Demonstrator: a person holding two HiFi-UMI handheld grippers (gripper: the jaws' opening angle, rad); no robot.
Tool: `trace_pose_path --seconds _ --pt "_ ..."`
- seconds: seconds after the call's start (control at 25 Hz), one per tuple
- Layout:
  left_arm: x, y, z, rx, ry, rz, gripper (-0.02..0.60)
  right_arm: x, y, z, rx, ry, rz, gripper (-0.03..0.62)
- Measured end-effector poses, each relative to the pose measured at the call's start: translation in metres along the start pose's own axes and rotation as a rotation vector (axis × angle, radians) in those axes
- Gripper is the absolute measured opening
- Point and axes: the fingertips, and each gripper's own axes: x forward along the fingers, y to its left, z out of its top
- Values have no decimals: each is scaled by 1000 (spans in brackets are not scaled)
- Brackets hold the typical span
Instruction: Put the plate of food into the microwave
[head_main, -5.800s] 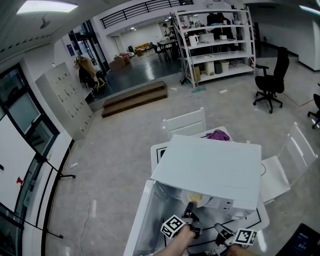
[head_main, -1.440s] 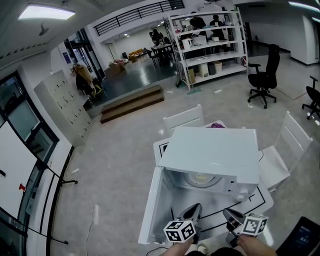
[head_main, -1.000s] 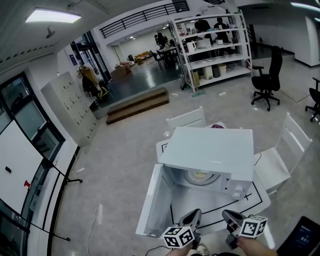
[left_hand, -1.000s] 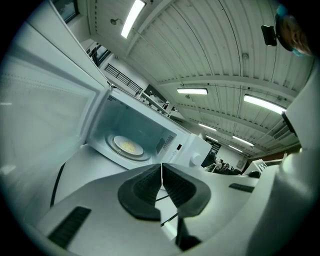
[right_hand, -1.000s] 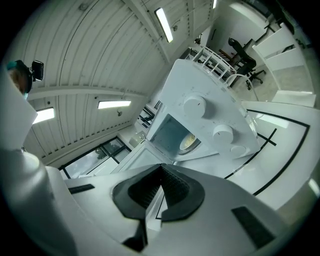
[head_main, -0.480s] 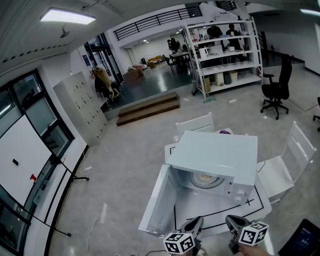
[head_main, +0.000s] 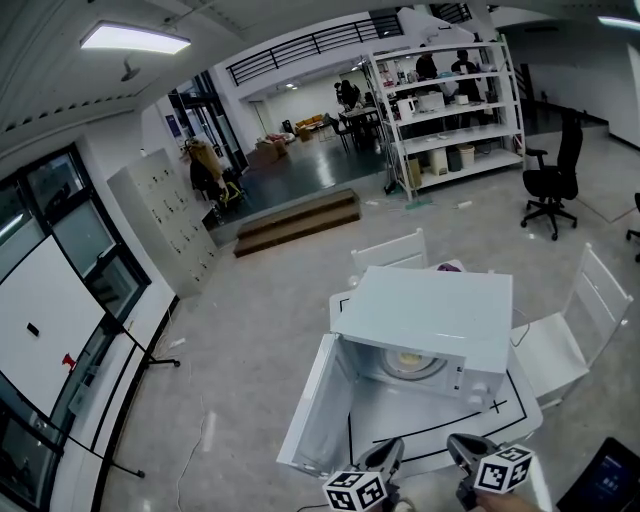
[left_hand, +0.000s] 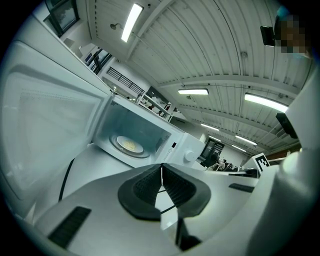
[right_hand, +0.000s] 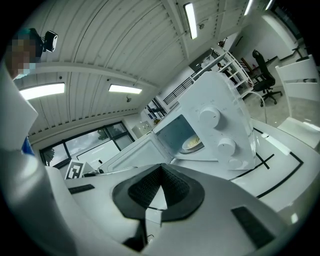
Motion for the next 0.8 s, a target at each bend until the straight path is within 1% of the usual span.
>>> trace_pose_path --seconds 0.16,0.44,0.8 --pt "1 6 2 12 -1 7 15 5 3 1 -16 5 15 0" --pt "3 -2 7 25 7 -14 15 4 10 4 -35 9 20 0" --pt "4 1 12 63 33 -15 15 10 11 7 -50 5 25 0"
